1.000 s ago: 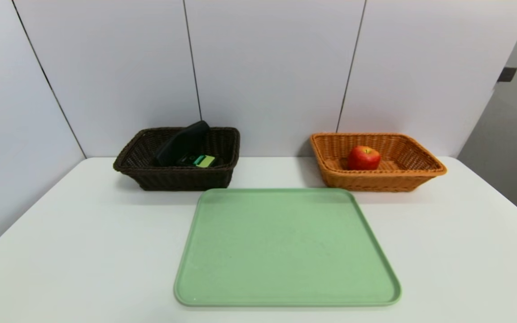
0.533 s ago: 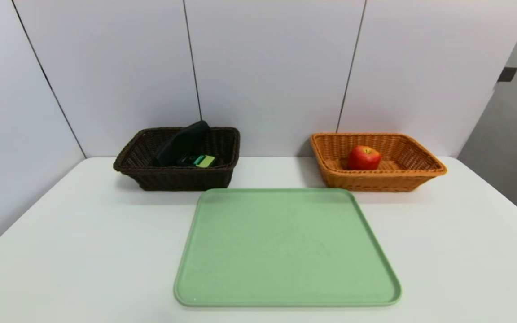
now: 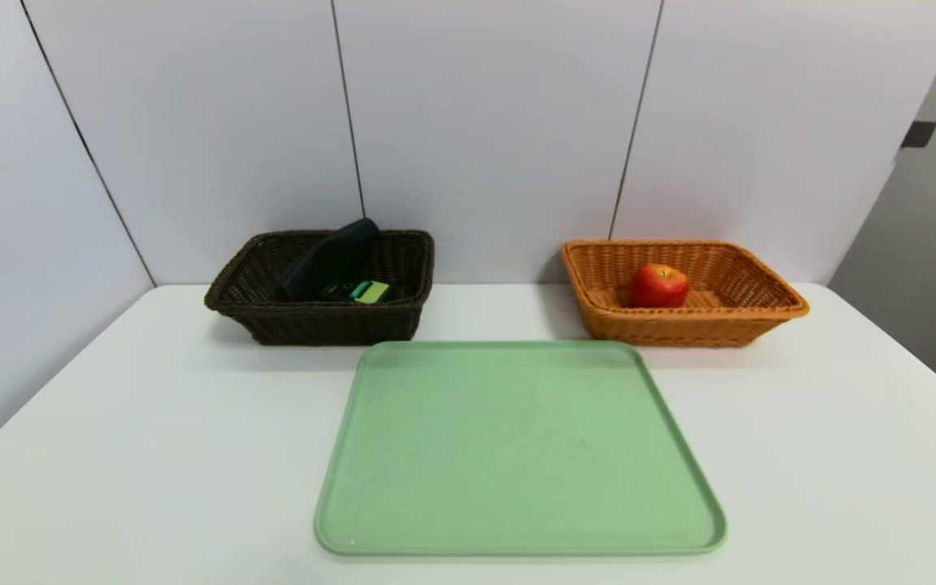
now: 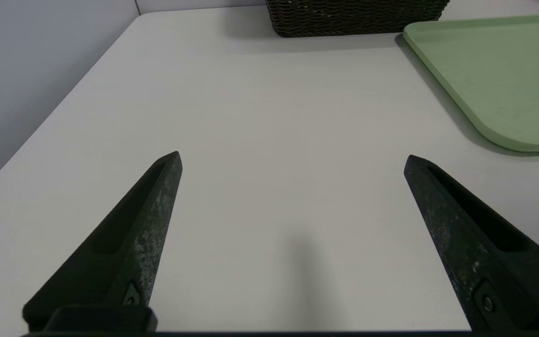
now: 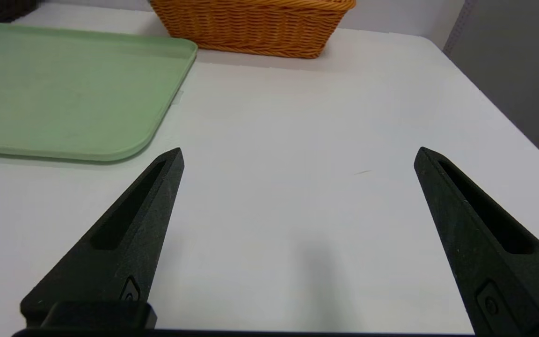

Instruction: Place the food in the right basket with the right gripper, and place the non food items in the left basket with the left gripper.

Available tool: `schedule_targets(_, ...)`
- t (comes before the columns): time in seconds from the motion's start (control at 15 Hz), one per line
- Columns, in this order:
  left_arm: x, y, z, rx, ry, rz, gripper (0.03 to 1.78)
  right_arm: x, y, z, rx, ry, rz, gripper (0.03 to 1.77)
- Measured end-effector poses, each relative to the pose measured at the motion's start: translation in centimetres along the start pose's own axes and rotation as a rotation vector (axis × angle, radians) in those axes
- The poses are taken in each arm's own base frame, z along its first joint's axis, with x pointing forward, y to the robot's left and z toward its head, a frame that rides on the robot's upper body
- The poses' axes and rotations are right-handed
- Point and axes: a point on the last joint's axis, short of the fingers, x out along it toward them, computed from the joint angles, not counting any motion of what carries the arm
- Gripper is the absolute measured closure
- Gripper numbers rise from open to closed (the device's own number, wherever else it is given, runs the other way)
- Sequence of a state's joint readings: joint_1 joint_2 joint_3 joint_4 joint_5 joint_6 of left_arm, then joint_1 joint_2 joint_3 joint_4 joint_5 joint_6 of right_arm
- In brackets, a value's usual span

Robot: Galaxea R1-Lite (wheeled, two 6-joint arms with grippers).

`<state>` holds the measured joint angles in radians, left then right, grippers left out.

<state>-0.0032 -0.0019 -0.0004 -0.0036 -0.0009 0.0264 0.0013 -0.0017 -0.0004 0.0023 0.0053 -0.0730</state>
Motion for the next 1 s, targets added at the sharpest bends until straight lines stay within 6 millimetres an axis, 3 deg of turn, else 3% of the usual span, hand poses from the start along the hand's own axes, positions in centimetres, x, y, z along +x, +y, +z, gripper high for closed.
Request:
schedule_targets(0.2, 0.0, 0.0, -0.01, -0.003, 0.0, 0.002, 0.12, 0.0, -0.05, 0.02, 0.086, -0.002, -0.023, 0.1)
schedule_targets(1.0, 0.0, 0.01, -0.01, -0.004, 0.0, 0.003, 0.12, 0.0, -0.06, 0.04, 0.091, -0.004, -0.027, 0.1)
